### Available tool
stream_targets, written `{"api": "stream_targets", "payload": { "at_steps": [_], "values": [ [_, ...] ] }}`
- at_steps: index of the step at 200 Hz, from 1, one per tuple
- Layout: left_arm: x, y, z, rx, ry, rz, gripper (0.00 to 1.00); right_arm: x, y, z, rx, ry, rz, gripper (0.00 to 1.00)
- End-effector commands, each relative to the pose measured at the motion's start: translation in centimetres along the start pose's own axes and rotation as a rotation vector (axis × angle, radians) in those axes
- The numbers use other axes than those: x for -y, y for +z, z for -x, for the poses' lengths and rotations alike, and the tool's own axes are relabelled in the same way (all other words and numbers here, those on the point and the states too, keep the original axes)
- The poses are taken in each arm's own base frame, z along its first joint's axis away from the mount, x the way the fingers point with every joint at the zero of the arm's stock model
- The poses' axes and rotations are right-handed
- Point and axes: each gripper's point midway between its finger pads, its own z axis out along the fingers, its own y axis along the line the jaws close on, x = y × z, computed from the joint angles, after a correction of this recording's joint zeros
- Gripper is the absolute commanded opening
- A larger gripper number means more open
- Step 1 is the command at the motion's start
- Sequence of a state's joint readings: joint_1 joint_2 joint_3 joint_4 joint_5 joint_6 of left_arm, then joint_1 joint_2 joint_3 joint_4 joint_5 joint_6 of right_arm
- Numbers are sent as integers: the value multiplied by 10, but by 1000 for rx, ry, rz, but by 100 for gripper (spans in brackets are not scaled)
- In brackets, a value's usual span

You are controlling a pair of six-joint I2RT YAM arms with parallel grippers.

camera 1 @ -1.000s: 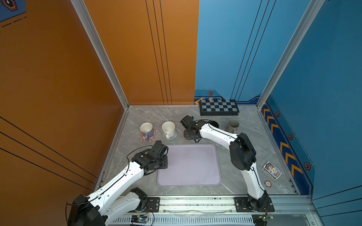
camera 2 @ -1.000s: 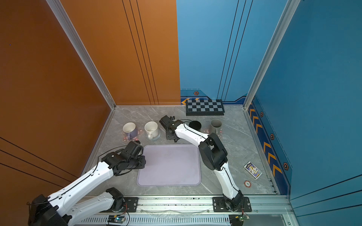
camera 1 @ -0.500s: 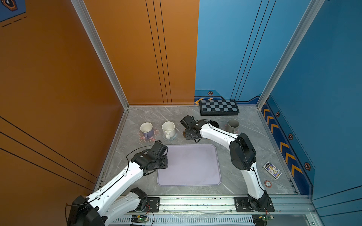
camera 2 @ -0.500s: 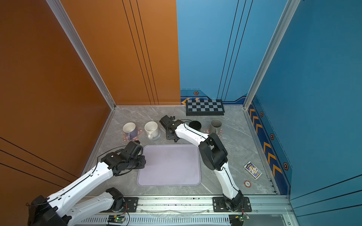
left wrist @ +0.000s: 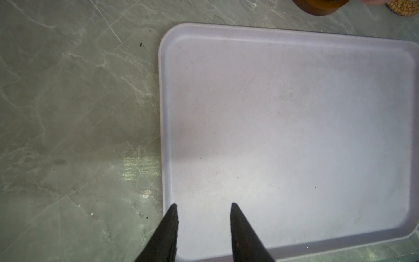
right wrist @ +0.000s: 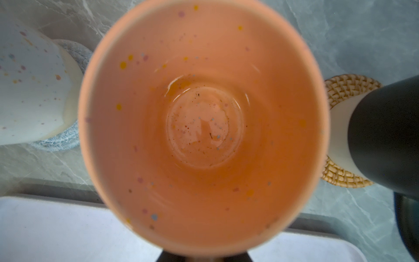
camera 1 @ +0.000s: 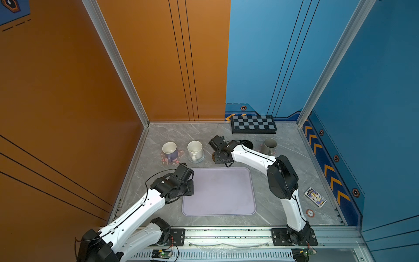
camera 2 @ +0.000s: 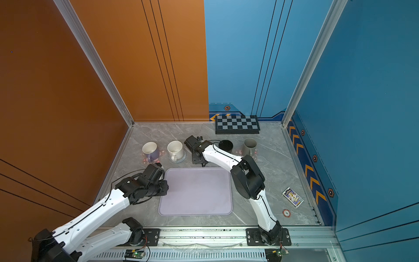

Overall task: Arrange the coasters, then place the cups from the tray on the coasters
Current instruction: 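Lower the pink-orange mug onto the wooden coaster with the right gripper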

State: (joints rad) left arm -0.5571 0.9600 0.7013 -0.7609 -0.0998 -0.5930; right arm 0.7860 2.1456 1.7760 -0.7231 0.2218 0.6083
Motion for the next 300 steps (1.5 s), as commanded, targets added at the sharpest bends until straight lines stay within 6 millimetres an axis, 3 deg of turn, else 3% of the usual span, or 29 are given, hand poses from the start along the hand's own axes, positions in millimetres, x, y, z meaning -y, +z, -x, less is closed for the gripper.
{"api": "stream_targets", "payload": {
  "at_steps": [1, 120, 167, 209, 233, 238, 300],
  "values": [
    [-5, 0, -10, -30, -15, 2, 40, 2, -16, 1, 13, 18, 1, 15],
    [-4, 0, -10, -32, -23, 3, 40, 14, -8, 5, 11, 40, -30, 15],
    [-6, 2, -11, -39, -21, 12, 41, 14, -10, 7, 18, 39, -28, 22],
    [-6, 2, -11, -39, -20, 15, 41, 14, -22, 15, 47, 48, -18, 38],
    [-6, 2, -11, -37, -17, 15, 41, 14, -24, 15, 47, 46, -16, 39],
    [-6, 2, -10, -35, -17, 15, 40, 13, -37, 21, 70, 54, 3, 39],
    [-7, -1, -7, -15, -11, 16, 41, 11, -73, 23, 126, 36, 32, 39]
  ]
}}
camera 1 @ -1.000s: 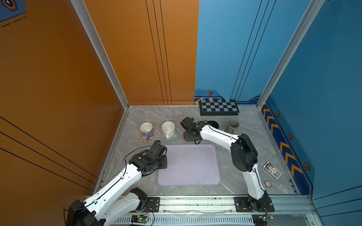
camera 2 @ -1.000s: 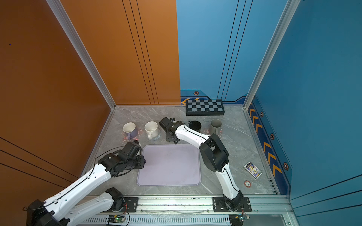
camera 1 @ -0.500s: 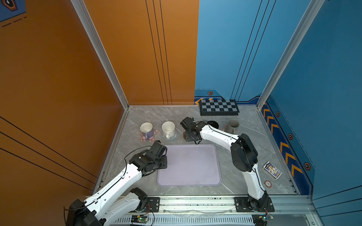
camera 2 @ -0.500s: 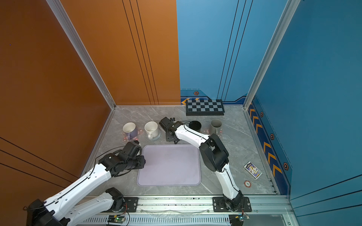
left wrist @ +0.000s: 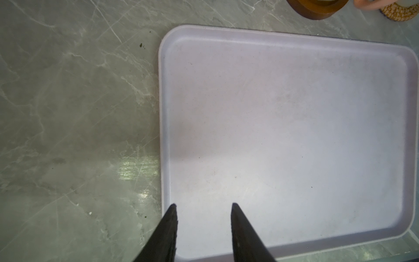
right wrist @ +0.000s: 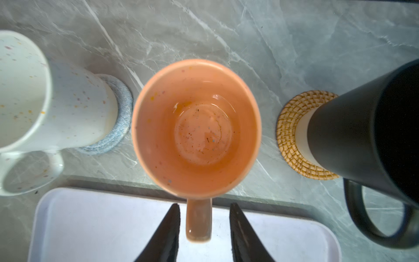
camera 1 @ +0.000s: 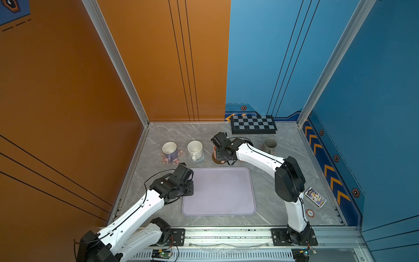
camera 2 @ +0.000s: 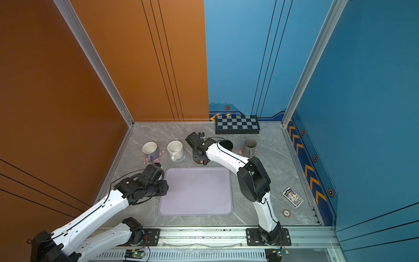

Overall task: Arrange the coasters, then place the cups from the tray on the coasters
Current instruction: 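Open the right gripper and lift it off the pink-orange mug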

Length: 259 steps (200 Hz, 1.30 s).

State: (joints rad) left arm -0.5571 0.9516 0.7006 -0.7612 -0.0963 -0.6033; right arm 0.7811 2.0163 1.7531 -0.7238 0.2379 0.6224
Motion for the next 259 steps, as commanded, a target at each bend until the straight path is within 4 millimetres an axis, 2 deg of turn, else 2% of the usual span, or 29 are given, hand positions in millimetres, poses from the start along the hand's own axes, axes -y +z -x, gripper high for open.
{"api": "stream_targets", "payload": {
  "at_steps": [1, 40, 74, 116, 172, 236, 240, 244, 252, 253, 255, 259],
  "values": [
    [-7, 0, -7, -19, -1, 23, 41, 4, -24, 1, 34, -14, -11, 39],
    [-10, 0, -4, -10, 12, 40, 41, 17, -55, -2, 93, -35, -30, 41],
    [-11, -1, 5, 7, 37, 69, 41, 43, -73, -13, 117, -52, -76, 42],
    [-15, -7, 25, 62, 59, 121, 41, 78, -98, -25, 158, -69, -119, 45],
    [-10, -11, 46, 78, 83, 139, 42, 124, -115, -51, 174, -70, -150, 50],
    [-10, -11, 70, 99, 84, 198, 45, 166, -128, -73, 208, -23, -154, 62],
    [-10, -10, 70, 99, 85, 206, 47, 167, -130, -74, 211, -26, -152, 63],
    [-11, -10, 72, 101, 83, 211, 53, 178, -129, -73, 212, -3, -172, 64],
    [-12, -8, 73, 99, 81, 225, 77, 184, -130, -75, 215, 4, -181, 66],
    [-13, -8, 73, 100, 80, 227, 89, 185, -130, -75, 216, 4, -180, 66],
    [-13, -8, 74, 100, 81, 229, 99, 186, -130, -76, 215, 4, -181, 67],
    [-14, -7, 75, 99, 80, 236, 98, 189, -131, -77, 216, 8, -186, 68]
  ]
}}
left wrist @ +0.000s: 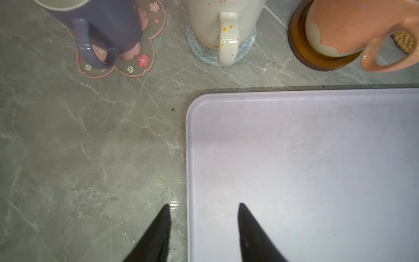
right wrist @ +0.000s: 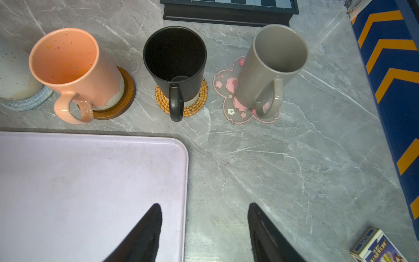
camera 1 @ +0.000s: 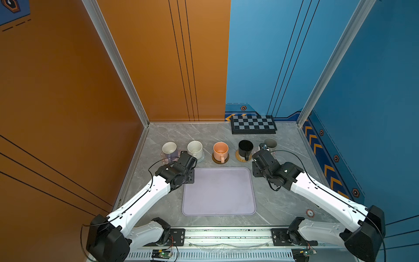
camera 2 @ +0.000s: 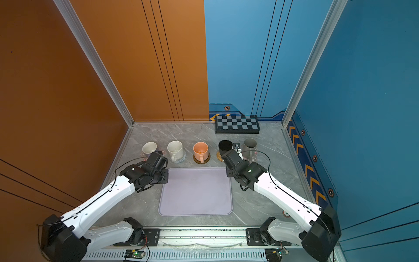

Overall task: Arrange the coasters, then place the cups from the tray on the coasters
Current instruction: 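Open the right gripper and lift it off the pink-orange mug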

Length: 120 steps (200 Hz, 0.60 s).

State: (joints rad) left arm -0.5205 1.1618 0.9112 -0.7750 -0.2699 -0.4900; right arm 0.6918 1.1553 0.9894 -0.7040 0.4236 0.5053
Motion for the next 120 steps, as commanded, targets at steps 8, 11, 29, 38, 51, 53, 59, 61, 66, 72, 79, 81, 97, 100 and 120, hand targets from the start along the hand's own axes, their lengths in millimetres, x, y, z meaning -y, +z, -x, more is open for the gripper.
{"api": "stream_targets", "payload": {
  "at_steps": [8, 11, 29, 38, 51, 53, 59, 61, 66, 72, 79, 81, 97, 100, 120],
  "values": [
    [-11, 2, 11, 14, -3, 77, 98, 25, -1, -3, 25, 15, -41, 70],
    [-12, 2, 11, 15, -3, 83, 98, 27, -2, -3, 27, 18, -44, 71],
    [-15, 5, 14, 16, 2, 113, 98, 42, -1, -5, 42, 38, -68, 79],
    [-17, 6, 17, 22, 10, 131, 98, 49, 0, -5, 52, 55, -85, 83],
    [-20, 6, 22, 36, 21, 158, 98, 60, 2, -5, 67, 87, -109, 88],
    [-21, 5, 23, 40, 22, 162, 98, 62, 2, -4, 70, 93, -112, 89],
    [-24, 4, 25, 52, 25, 181, 98, 67, 4, -4, 78, 109, -122, 91],
    [-25, 4, 26, 56, 25, 189, 98, 68, 4, -4, 82, 114, -126, 92],
    [-29, 2, 28, 69, 24, 211, 98, 73, 4, -3, 90, 132, -137, 94],
    [-35, 0, 31, 90, 18, 243, 98, 77, 3, -1, 102, 150, -149, 96],
    [-41, -3, 33, 111, 9, 277, 98, 81, 3, 0, 116, 162, -158, 98],
    [-43, -4, 34, 117, 5, 283, 98, 82, 2, 1, 121, 165, -160, 99],
    [-56, -9, 35, 149, -6, 340, 98, 86, 2, 4, 140, 165, -167, 100],
    [-59, -9, 35, 152, -4, 352, 98, 86, 2, 5, 141, 163, -167, 100],
    [-75, -13, 36, 176, 0, 429, 98, 92, 8, 5, 136, 149, -189, 100]
  ]
}}
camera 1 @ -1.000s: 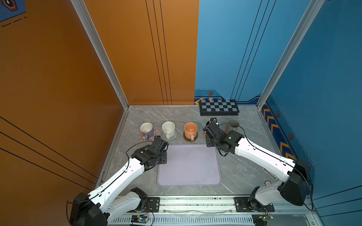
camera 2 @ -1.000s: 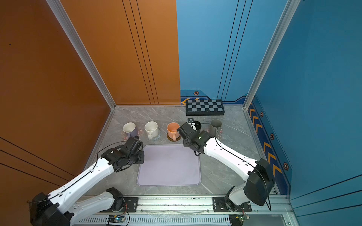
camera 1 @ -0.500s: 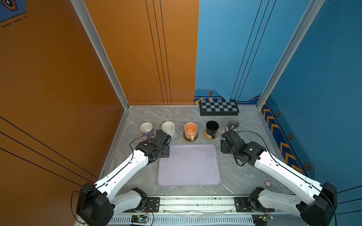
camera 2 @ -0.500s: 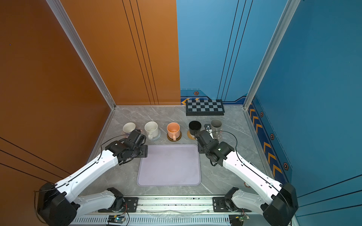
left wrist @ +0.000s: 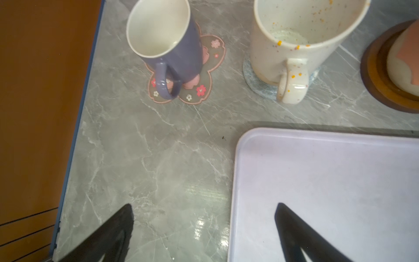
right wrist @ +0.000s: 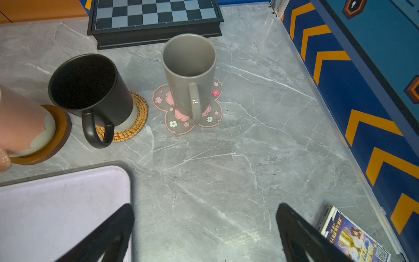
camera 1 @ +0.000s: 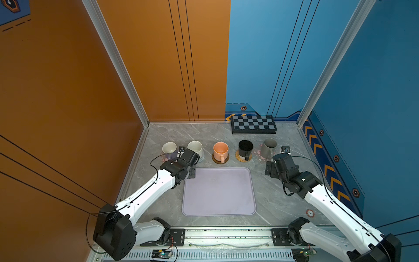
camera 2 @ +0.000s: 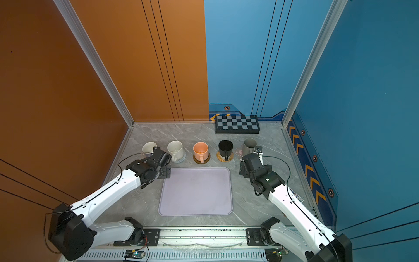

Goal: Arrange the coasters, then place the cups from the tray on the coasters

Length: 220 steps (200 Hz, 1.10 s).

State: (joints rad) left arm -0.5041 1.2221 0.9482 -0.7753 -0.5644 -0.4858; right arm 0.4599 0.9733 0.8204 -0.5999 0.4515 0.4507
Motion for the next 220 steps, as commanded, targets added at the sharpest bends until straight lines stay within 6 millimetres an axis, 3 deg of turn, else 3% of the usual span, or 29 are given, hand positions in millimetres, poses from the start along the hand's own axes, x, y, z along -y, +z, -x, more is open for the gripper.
{"api": "stream_targets", "payload": {
  "at_steps": [1, 44, 69, 134, 220],
  "values": [
    [-34, -2, 6, 60, 0, 150, 98, 9, 5, 7, 42, -10, -41, 100],
    [-66, 3, 9, 101, 15, 285, 98, 13, 33, -2, 42, -1, -53, 100],
    [-80, 8, 5, 86, -72, 285, 98, 17, 45, -5, 41, 1, -62, 100],
    [-115, 19, -3, 137, -256, 318, 98, 35, 55, 5, 122, -31, -99, 100],
    [-93, 44, 9, 472, -188, 204, 98, 57, 73, 10, 319, 79, -68, 100]
  ]
}}
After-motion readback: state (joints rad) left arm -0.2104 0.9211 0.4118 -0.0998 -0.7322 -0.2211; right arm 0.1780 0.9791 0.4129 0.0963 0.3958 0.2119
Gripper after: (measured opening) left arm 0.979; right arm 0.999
